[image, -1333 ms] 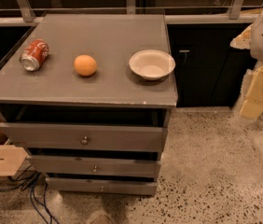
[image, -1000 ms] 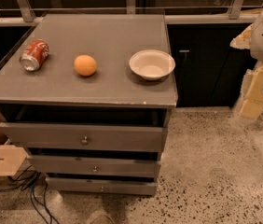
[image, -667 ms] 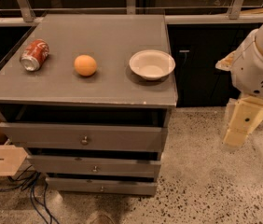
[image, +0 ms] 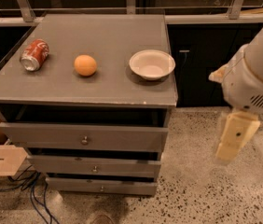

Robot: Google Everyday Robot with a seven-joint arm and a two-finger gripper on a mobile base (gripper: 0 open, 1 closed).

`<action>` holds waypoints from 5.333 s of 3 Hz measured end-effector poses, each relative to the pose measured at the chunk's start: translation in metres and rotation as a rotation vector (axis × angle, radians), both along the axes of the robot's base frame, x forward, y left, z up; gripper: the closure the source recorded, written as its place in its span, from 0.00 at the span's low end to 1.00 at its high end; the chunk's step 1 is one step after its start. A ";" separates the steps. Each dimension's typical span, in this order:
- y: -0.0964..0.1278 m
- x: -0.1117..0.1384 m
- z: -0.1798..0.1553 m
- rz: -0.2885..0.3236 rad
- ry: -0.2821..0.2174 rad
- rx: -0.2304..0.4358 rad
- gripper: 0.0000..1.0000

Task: Open top drawer

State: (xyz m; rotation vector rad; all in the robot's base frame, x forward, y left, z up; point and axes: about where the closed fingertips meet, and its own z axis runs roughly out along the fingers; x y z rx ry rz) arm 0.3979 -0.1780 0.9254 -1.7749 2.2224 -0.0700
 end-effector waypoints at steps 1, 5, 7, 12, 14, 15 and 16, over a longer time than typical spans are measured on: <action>0.046 -0.024 -0.067 0.049 0.078 0.015 0.00; 0.103 -0.024 -0.144 0.003 0.143 0.112 0.00; 0.133 0.026 -0.199 -0.080 0.105 0.157 0.00; 0.202 0.094 -0.225 -0.145 -0.023 0.235 0.00; 0.205 0.125 -0.247 -0.133 -0.016 0.240 0.00; 0.204 0.137 -0.268 -0.128 0.006 0.234 0.00; 0.200 0.138 -0.296 -0.132 0.050 0.225 0.00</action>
Offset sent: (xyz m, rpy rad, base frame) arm -0.0297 0.0644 -0.0972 0.0273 0.1150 0.0737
